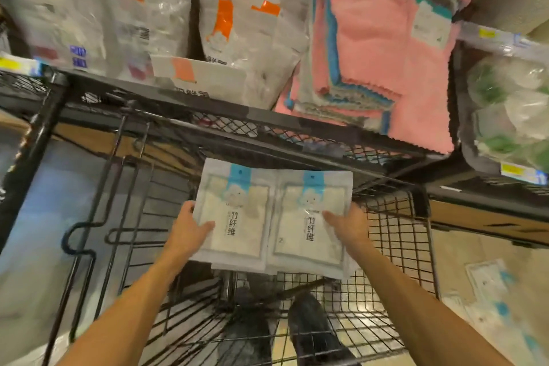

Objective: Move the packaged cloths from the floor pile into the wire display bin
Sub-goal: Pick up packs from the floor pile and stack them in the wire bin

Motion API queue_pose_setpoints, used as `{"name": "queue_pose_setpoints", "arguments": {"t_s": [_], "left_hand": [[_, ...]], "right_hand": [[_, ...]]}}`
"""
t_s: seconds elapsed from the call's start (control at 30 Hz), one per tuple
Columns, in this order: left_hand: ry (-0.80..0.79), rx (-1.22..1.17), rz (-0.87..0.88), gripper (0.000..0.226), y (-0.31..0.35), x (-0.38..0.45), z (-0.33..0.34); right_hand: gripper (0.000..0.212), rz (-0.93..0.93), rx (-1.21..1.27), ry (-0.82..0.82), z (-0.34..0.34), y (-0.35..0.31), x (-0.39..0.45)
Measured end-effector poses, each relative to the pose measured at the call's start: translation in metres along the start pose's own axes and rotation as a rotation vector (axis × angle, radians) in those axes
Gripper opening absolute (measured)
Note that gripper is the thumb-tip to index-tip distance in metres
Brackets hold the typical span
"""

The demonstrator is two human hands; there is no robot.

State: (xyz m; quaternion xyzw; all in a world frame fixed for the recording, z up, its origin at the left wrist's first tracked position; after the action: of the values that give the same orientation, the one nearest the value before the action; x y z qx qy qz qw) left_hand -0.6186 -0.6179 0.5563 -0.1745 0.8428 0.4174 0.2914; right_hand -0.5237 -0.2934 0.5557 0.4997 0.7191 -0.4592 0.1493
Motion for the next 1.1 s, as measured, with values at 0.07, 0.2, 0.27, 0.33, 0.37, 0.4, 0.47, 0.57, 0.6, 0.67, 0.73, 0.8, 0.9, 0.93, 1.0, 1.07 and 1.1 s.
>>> {"name": "queue_pose_setpoints", "arguments": {"t_s": [0.07, 0.2, 0.27, 0.33, 0.37, 0.4, 0.47, 0.57, 0.6, 0.67, 0.73, 0.8, 0.9, 0.93, 1.0, 1.07, 1.1], "left_hand": [[0.093, 0.132, 0.024, 0.053, -0.002, 0.008, 0.006], [0.159, 0.377, 0.131, 0.056, -0.006, 0.007, 0.024], [0.170, 0.539, 0.184, 0.060, -0.006, 0.004, 0.028], [0.184, 0.668, 0.260, 0.066, -0.001, 0.000, 0.026], [0.184, 0.727, 0.306, 0.068, 0.004, -0.004, 0.024], [0.196, 0.776, 0.346, 0.068, 0.010, -0.008, 0.021], [0.227, 0.826, 0.382, 0.068, 0.027, -0.022, 0.016], [0.270, 0.821, 0.400, 0.067, 0.060, -0.049, 0.007], [0.282, 0.816, 0.411, 0.066, 0.070, -0.060, 0.004], [0.313, 0.802, 0.429, 0.065, 0.089, -0.082, -0.001], [0.324, 0.754, 0.426, 0.065, 0.106, -0.103, -0.005], [0.297, 0.682, 0.417, 0.065, 0.121, -0.124, -0.007], [0.255, 0.646, 0.473, 0.065, 0.142, -0.156, -0.010], [0.257, 0.663, 0.505, 0.066, 0.148, -0.164, -0.012], [0.272, 0.704, 0.566, 0.067, 0.160, -0.180, -0.016], [0.277, 0.745, 0.632, 0.067, 0.172, -0.193, -0.018], [0.271, 0.759, 0.671, 0.067, 0.180, -0.199, -0.018]], "right_hand": [[0.045, -0.018, -0.166, 0.086, 0.009, 0.003, 0.004], [0.070, -0.123, -0.623, 0.313, 0.017, 0.006, 0.008], [0.083, -0.151, -0.758, 0.355, 0.012, -0.002, 0.007], [0.089, -0.217, -0.885, 0.338, 0.004, -0.012, 0.004], [0.090, -0.253, -0.936, 0.313, -0.001, -0.016, 0.003], [0.090, -0.284, -0.967, 0.286, -0.006, -0.020, 0.001], [0.090, -0.337, -0.981, 0.235, -0.017, -0.027, -0.006], [0.087, -0.432, -0.969, 0.184, -0.042, -0.040, -0.022], [0.086, -0.454, -0.958, 0.165, -0.052, -0.046, -0.028], [0.087, -0.494, -0.945, 0.145, -0.072, -0.057, -0.042], [0.086, -0.550, -0.937, 0.166, -0.091, -0.064, -0.058], [0.084, -0.608, -0.920, 0.193, -0.108, -0.068, -0.077], [0.085, -0.654, -0.891, 0.213, -0.133, -0.069, -0.108], [0.086, -0.660, -0.877, 0.220, -0.141, -0.068, -0.118], [0.086, -0.669, -0.849, 0.262, -0.156, -0.064, -0.136], [0.084, -0.652, -0.804, 0.320, -0.169, -0.057, -0.152], [0.084, -0.633, -0.773, 0.350, -0.177, -0.050, -0.161]]}}
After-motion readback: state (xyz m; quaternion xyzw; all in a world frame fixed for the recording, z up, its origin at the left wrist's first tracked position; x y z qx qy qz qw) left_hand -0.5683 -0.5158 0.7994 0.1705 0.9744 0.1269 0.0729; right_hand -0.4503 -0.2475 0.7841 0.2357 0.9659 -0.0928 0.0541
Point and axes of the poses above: each hand's wrist, its own x-axis towards the middle knuckle, its own z-axis out of the palm, y = z × x, the point moved 1 cm from there along x, towards the middle knuckle, and after that the axes turned 5 degrees about -x, right-handed, at the moved point
